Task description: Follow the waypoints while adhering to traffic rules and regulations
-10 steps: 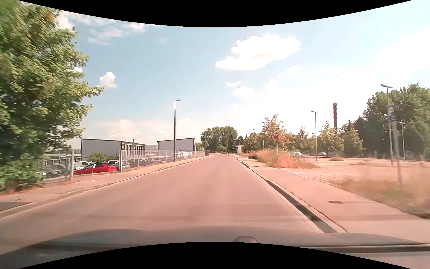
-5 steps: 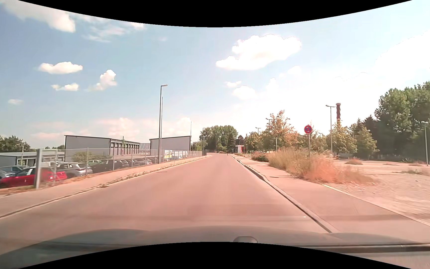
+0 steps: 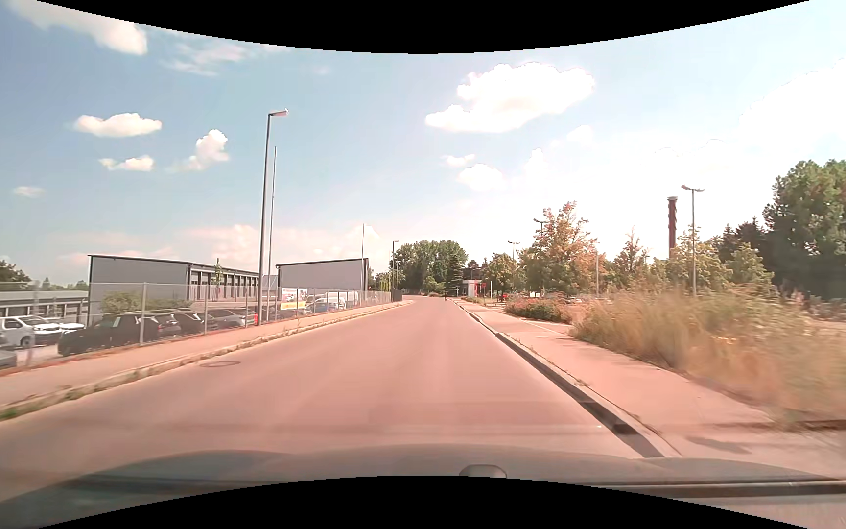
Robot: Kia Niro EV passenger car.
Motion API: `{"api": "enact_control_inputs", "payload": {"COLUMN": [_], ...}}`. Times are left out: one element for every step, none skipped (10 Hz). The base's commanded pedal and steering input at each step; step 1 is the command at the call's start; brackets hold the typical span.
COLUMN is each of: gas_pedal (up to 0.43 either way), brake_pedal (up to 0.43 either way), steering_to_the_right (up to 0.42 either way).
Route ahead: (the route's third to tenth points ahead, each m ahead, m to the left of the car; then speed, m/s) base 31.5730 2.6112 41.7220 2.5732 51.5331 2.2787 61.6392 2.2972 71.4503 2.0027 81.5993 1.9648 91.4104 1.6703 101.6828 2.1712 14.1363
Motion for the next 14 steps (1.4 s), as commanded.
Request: {"api": "enact_control_inputs", "payload": {"gas_pedal": [0.118,0.110,0.098,0.059,0.059,0.059,0.047,0.047,0.047,0.047,0.047,0.039,0.028,0.028], "brake_pedal": [0.000,0.000,0.000,0.000,0.000,0.000,0.000,0.000,0.000,0.000,0.000,0.000,0.000,0.000], "steering_to_the_right": [0.002,0.002,0.002,0.001,0.002,0.002,0.001,0.002,0.001,0.001,0.001,0.001,0.001,0.002]}}
